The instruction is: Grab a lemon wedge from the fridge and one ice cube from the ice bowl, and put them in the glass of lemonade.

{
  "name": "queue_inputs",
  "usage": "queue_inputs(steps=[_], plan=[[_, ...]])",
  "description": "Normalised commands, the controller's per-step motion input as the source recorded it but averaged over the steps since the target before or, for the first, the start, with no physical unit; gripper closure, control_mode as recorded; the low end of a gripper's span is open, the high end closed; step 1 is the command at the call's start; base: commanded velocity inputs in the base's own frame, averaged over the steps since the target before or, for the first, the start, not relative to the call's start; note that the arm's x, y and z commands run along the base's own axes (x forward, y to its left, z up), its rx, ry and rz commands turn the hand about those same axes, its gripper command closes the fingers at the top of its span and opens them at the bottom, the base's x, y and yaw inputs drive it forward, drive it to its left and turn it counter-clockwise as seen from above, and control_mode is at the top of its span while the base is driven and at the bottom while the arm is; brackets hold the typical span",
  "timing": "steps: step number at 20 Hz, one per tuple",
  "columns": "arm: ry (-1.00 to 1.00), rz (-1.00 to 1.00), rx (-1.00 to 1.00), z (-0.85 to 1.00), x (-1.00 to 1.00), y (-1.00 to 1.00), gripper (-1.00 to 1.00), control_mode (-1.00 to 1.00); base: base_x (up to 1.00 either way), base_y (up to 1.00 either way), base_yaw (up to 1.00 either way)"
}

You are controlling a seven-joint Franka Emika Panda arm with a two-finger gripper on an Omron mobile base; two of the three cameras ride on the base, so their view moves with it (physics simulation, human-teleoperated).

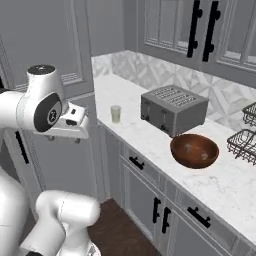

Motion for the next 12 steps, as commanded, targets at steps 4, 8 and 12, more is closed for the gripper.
queue_inputs(steps=[4, 8, 12], plan=[[0.00, 0.00, 0.00, 0.00, 0.00, 0.00, -1.00, 1.00, 0.11, -0.65, -0.78], [0.00, 0.00, 0.00, 0.00, 0.00, 0.00, -1.00, 1.00, 0.41, -0.26, -0.68], [0.00, 0.00, 0.00, 0.00, 0.00, 0.00, -1.00, 1.00, 0.76, 0.08, -0.34]])
